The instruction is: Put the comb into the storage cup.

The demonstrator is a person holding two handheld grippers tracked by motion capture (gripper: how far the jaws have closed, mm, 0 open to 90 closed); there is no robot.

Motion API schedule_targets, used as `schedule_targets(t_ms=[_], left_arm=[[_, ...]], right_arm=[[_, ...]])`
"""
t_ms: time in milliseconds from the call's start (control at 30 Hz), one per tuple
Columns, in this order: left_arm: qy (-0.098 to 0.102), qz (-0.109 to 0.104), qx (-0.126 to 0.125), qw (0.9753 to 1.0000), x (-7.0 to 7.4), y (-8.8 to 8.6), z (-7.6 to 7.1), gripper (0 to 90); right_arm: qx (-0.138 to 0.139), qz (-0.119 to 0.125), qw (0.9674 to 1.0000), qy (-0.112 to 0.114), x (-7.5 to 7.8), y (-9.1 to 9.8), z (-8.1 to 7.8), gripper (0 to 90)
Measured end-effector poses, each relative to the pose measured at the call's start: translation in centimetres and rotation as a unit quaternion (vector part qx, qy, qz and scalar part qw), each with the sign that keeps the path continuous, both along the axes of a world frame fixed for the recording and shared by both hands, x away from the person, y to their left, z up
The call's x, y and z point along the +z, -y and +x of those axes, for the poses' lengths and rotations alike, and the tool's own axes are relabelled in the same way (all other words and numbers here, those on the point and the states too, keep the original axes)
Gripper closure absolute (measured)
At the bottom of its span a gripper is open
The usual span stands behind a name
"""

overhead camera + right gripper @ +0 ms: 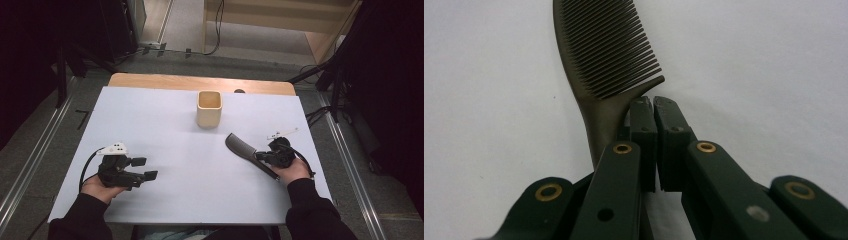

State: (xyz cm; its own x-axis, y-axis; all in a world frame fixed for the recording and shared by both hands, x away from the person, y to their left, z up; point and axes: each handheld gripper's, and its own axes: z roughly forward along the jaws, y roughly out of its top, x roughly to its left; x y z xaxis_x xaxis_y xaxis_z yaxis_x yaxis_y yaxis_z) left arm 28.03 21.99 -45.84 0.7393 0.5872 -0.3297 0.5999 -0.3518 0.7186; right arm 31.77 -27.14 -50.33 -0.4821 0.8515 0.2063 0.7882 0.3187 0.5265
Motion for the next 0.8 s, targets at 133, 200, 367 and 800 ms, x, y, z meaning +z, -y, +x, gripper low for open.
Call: schedule_targets(t_ms=[133, 200, 367, 800], left_arm=[[0.000, 0.000, -0.002, 1.0000, 0.0, 0.0, 0.0, 25.1], [0.000, 0.000, -0.001, 1.0000, 0.0, 0.0, 0.0, 25.0], [0.000, 0.001, -0.001, 1.0000, 0.0, 0.0, 0.0, 25.1], [0.000, 0.002, 0.000, 1.0000, 0.0, 0.0, 0.0, 25.0]], right_arm=[[0.003, 0.000, 1.0000, 0.000, 0.0, -0.1, -0.1, 85.5], [0.003, 0.001, 1.0000, 0.000, 0.0, -0.1, -0.1, 85.5], [0.004, 0.005, 1.0000, -0.003, 0.0, 0.0, -0.1, 84.6], [-0.009, 0.059, 0.9966, 0.057, 2.5, 1.1, -1.0, 68.4]])
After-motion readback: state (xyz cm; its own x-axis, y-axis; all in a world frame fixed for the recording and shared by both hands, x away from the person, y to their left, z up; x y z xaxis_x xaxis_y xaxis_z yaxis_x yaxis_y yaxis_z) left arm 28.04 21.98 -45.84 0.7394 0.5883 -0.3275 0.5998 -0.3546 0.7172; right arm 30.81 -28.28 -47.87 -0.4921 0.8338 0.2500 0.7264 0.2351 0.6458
